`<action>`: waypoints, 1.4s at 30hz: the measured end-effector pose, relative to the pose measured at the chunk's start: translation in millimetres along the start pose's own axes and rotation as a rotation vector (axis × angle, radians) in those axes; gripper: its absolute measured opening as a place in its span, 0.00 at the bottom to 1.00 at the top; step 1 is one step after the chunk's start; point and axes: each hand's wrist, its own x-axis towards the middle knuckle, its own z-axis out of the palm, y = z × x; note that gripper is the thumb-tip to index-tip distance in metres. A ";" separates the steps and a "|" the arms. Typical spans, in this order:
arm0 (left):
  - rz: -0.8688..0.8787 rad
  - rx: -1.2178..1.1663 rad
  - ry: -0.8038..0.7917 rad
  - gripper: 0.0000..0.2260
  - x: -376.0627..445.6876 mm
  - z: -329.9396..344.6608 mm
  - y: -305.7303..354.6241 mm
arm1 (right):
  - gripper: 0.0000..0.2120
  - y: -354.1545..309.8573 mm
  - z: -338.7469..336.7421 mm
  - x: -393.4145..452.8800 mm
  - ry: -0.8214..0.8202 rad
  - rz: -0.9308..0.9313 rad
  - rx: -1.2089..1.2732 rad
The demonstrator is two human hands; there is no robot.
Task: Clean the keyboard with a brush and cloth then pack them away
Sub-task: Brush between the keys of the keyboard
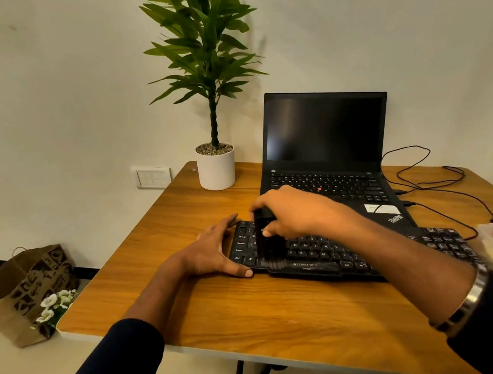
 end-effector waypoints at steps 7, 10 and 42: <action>0.019 0.000 -0.002 0.63 1.4 0.2 -1.8 | 0.17 10.2 7.2 -6.7 0.109 -0.024 0.217; 0.018 -0.008 -0.005 0.64 1.4 -0.1 -1.9 | 0.14 29.9 3.2 -21.9 0.055 0.021 0.159; 0.014 -0.039 0.006 0.62 7.9 1.2 -12.4 | 0.12 101.1 -26.0 -78.8 0.002 0.253 -0.033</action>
